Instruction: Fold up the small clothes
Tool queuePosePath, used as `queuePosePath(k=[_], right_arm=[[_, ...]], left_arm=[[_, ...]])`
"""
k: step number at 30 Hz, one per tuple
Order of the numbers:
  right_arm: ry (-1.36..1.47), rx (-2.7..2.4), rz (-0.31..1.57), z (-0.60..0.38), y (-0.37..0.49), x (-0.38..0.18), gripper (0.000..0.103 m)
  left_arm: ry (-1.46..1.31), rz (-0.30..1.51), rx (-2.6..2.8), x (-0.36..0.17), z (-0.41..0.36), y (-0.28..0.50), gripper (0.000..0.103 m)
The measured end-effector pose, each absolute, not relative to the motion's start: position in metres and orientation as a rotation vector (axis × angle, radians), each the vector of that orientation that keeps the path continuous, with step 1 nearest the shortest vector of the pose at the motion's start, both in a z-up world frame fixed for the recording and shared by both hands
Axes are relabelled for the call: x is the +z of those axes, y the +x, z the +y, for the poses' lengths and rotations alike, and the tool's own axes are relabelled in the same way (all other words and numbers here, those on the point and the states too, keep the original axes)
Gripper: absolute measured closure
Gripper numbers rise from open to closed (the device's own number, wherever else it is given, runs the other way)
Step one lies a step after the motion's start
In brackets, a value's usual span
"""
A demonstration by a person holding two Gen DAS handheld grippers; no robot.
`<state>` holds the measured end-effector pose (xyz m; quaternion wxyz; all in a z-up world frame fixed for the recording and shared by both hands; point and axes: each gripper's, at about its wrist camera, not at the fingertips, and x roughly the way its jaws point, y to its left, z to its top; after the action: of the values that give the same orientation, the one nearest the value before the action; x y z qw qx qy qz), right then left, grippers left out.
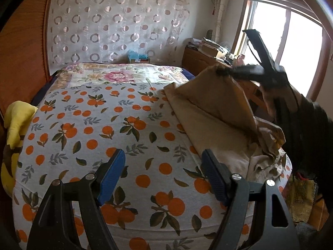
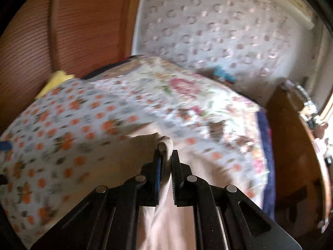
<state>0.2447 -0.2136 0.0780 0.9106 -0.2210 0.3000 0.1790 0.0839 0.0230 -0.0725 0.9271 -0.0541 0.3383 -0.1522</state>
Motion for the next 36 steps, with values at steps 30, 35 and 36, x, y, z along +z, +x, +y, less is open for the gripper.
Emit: queuePosePath(k=[30,35,36], right_arm=[[-0.368,0.262,0.671,-0.258,0.193,0.054,0.042],[-0.325,0.332,0.670,-0.256,0.141,0.035,0.042],[-0.307,0.347,0.673,-0.260,0.140,0.030,0.042]], left_arm=[[-0.061,0.718,-0.384,-0.080,-0.014,0.080,0.027],[-0.037,0.721,-0.412,-0.080,-0.030,0.077,0.027],[-0.031,0.725,-0.418,-0.082,-0.033,0.076,0.027]])
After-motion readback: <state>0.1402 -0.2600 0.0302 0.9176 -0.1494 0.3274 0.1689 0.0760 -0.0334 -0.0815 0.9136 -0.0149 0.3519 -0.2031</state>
